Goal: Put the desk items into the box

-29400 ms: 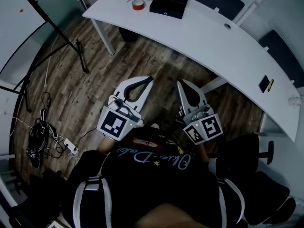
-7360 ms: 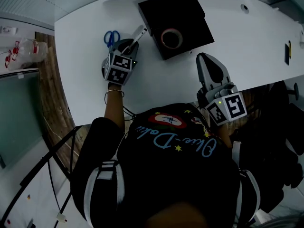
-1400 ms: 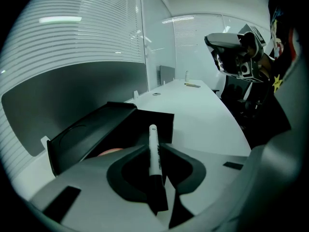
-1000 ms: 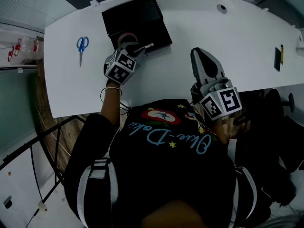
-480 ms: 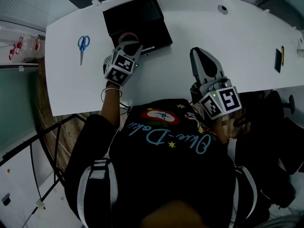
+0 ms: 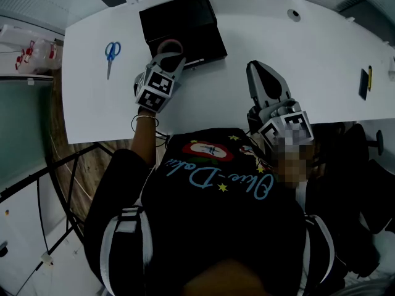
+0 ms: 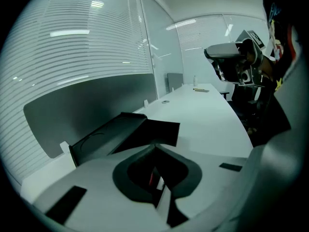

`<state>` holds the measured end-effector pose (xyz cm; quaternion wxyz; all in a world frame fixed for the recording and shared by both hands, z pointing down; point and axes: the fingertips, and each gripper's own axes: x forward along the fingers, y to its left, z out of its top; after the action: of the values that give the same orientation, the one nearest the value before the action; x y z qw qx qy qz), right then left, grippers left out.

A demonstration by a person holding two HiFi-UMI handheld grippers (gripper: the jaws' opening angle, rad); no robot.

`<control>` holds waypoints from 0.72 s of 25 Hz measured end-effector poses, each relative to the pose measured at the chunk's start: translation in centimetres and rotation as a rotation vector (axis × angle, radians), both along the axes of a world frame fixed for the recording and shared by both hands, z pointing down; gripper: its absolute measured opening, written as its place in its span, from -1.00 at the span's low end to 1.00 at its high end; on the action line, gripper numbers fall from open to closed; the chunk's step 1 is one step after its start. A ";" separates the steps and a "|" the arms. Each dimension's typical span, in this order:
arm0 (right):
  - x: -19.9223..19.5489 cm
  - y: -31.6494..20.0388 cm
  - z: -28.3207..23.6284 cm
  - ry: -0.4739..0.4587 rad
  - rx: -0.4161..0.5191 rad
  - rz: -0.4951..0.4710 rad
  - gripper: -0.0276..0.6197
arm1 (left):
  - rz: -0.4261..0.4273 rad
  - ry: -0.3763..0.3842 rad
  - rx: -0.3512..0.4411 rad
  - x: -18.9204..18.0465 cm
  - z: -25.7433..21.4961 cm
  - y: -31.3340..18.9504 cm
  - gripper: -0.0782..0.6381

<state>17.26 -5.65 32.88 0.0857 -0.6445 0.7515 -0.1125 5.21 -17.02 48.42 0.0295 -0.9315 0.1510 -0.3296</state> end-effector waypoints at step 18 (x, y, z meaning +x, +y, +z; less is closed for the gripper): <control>-1.4 -0.6 0.0 -0.013 0.015 -0.079 -0.91 | -0.117 0.001 0.055 -3.0 -1.4 -0.2 -0.73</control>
<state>15.84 -6.24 32.84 0.0907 -0.6127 0.7767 -0.1142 2.21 -17.23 47.05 0.0357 -0.9201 0.2143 -0.3260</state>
